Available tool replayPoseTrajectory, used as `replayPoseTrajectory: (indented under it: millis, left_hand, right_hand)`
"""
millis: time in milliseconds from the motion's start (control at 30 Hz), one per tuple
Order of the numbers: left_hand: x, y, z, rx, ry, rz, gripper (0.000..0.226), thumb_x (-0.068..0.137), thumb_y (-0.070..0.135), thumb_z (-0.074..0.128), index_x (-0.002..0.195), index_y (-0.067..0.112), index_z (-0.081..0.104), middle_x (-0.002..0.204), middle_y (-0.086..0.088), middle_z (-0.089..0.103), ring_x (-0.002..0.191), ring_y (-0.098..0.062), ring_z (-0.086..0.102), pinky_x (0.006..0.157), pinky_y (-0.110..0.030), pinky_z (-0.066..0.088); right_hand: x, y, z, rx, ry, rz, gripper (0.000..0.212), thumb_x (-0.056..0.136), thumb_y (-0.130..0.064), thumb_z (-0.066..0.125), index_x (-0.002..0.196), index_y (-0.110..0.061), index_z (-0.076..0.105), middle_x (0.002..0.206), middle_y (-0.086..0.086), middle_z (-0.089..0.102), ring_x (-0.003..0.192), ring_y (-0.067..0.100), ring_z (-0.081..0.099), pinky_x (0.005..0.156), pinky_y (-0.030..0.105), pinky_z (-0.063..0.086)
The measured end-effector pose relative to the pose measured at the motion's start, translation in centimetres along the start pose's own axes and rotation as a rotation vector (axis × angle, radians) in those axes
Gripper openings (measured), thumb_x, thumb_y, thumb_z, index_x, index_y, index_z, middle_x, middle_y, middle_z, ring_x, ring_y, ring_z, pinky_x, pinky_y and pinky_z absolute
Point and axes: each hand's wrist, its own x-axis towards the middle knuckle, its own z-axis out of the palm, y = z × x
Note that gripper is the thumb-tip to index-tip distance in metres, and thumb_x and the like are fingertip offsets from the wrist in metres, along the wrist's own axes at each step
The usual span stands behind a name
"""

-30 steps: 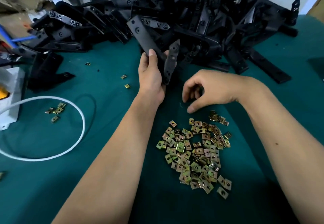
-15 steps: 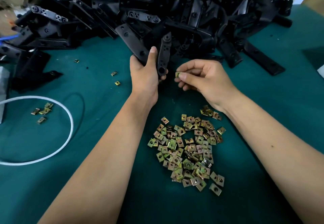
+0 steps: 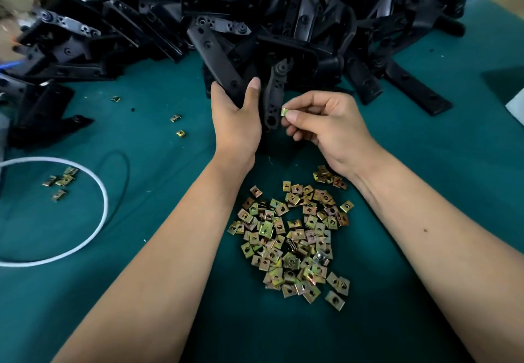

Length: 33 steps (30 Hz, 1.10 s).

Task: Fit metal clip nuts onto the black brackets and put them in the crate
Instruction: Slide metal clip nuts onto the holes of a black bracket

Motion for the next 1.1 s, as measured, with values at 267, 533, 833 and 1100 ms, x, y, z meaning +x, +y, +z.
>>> replayPoseTrajectory:
  millis: [267, 533, 833, 1100]
  left_hand:
    - [0.0, -0.2, 0.0, 0.009, 0.023, 0.054, 0.026, 0.099, 0.029, 0.065, 0.117, 0.014, 0.054, 0.113, 0.001, 0.067, 0.105, -0.012, 0.064, 0.101, -0.036, 0.053]
    - [0.1, -0.2, 0.0, 0.010, 0.028, 0.060, 0.023, 0.100, 0.029, 0.065, 0.115, 0.017, 0.053, 0.113, 0.002, 0.066, 0.104, -0.010, 0.063, 0.098, -0.029, 0.053]
    - [0.1, -0.2, -0.1, 0.042, 0.035, 0.043, 0.022, 0.100, 0.033, 0.064, 0.110, 0.017, 0.052, 0.109, 0.002, 0.063, 0.102, -0.012, 0.061, 0.099, -0.034, 0.052]
    - [-0.2, -0.2, 0.1, 0.095, -0.014, 0.140, 0.027, 0.102, 0.032, 0.062, 0.115, 0.011, 0.052, 0.104, 0.007, 0.062, 0.089, 0.006, 0.057, 0.083, -0.014, 0.047]
  right_hand:
    - [0.0, -0.1, 0.0, 0.083, 0.021, 0.075, 0.007, 0.090, 0.004, 0.072, 0.093, -0.001, 0.070, 0.078, 0.012, 0.076, 0.063, 0.015, 0.068, 0.056, 0.020, 0.052]
    - [0.0, -0.4, 0.0, 0.053, 0.005, 0.089, 0.011, 0.088, 0.003, 0.074, 0.085, -0.006, 0.071, 0.077, 0.013, 0.075, 0.061, 0.015, 0.068, 0.054, 0.019, 0.051]
    - [-0.1, -0.6, 0.4, 0.076, 0.024, 0.100, 0.010, 0.085, -0.001, 0.079, 0.083, -0.009, 0.075, 0.080, 0.006, 0.074, 0.069, 0.014, 0.069, 0.054, 0.021, 0.053]
    - [-0.1, -1.2, 0.1, 0.164, 0.014, 0.158, 0.028, 0.084, 0.006, 0.075, 0.104, -0.009, 0.062, 0.068, 0.001, 0.069, 0.061, 0.012, 0.065, 0.056, 0.020, 0.052]
